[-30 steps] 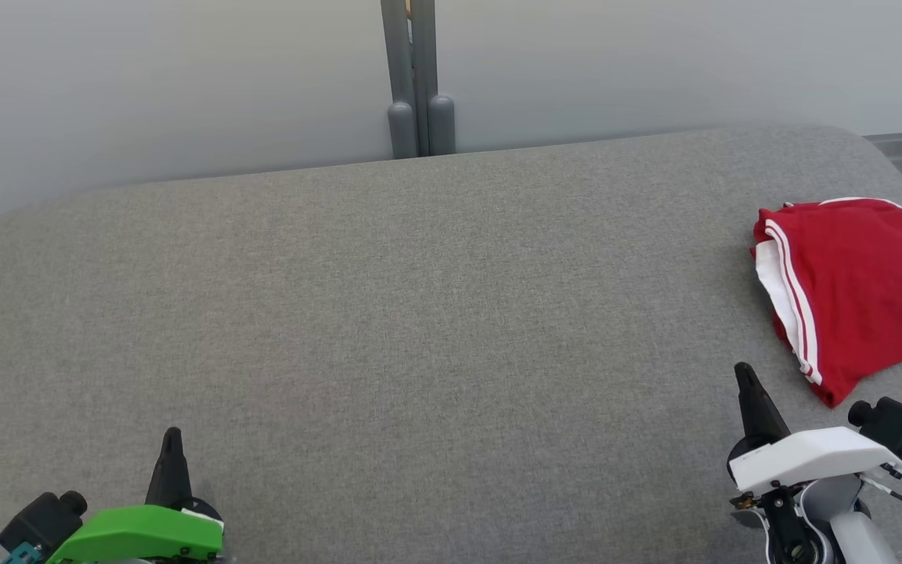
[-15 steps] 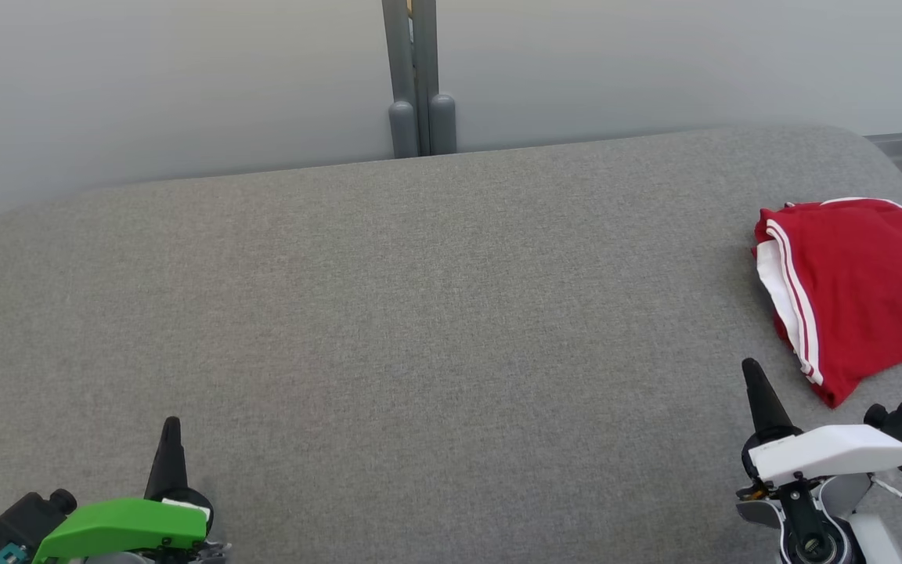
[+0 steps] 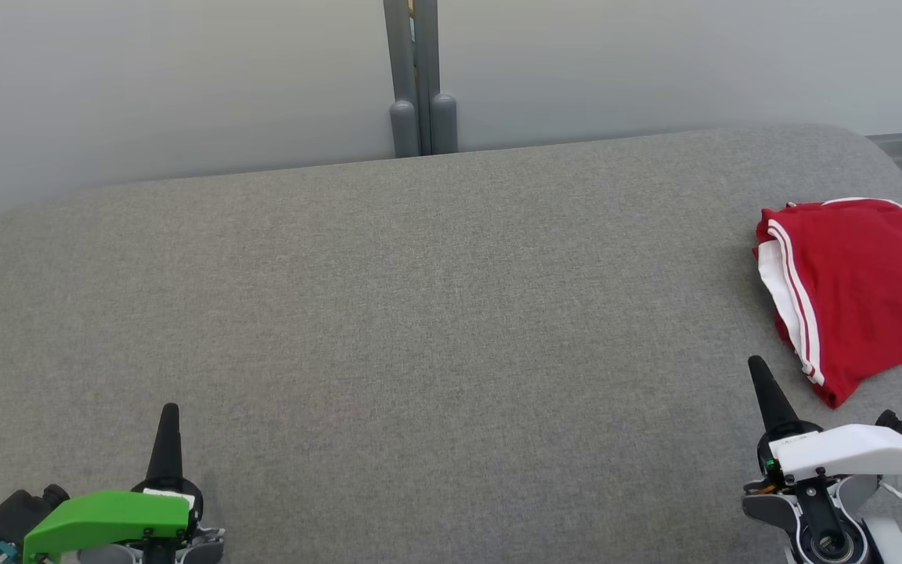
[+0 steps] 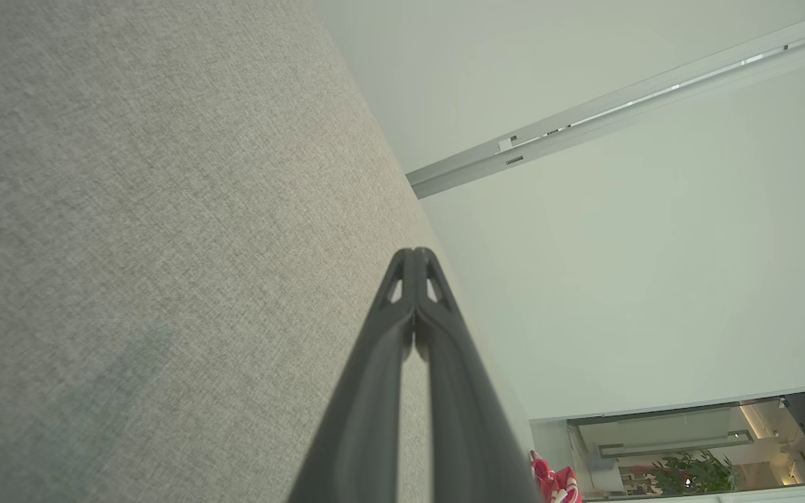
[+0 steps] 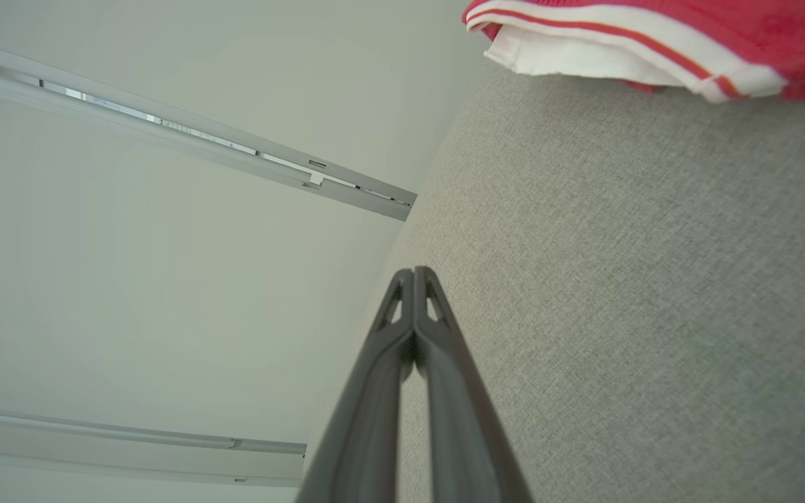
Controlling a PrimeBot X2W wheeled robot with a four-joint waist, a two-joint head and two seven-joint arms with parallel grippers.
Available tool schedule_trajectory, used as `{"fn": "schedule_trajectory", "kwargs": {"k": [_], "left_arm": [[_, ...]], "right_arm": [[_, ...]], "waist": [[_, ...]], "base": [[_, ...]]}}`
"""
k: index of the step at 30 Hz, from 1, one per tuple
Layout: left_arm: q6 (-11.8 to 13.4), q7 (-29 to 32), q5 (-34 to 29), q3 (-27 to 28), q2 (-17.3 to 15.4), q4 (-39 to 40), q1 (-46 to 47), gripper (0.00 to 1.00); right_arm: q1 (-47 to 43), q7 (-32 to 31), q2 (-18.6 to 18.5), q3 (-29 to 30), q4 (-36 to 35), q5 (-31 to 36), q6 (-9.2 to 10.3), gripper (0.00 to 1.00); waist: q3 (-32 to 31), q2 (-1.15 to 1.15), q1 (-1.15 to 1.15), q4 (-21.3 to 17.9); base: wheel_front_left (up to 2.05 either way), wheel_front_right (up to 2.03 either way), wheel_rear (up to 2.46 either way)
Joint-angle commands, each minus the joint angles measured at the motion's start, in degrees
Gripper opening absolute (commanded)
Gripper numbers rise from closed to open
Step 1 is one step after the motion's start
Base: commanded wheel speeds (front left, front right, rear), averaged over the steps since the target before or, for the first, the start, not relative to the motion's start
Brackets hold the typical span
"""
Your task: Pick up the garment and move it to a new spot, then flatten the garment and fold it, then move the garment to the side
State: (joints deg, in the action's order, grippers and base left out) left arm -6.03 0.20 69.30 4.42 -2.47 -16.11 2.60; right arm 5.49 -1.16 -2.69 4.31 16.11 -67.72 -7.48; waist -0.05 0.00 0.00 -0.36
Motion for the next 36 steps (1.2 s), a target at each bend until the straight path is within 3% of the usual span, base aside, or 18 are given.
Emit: {"fn": "schedule_trajectory", "kwargs": {"k": [1, 36], "left_arm": [[-0.3, 0.4, 1.7, 0.3, -0.4, 0.8, 1.3, 0.0], [-1.3, 4.6, 18.9, 1.1, -0.6, 3.4, 2.0, 0.0]], "right_arm": [[0.0, -0.4, -0.3, 0.3, -0.9, -1.7, -0.03, 0.0], [-1.1, -5.0, -0.3, 2.4, -3.4, -19.9, -0.03, 0.0]], "waist": [[0.0, 0.0, 0.0, 0.0], [0.1, 0.0, 0.0, 0.3]], "base": [[0.0, 0.0, 0.0], [0.0, 0.0, 0.0]]}}
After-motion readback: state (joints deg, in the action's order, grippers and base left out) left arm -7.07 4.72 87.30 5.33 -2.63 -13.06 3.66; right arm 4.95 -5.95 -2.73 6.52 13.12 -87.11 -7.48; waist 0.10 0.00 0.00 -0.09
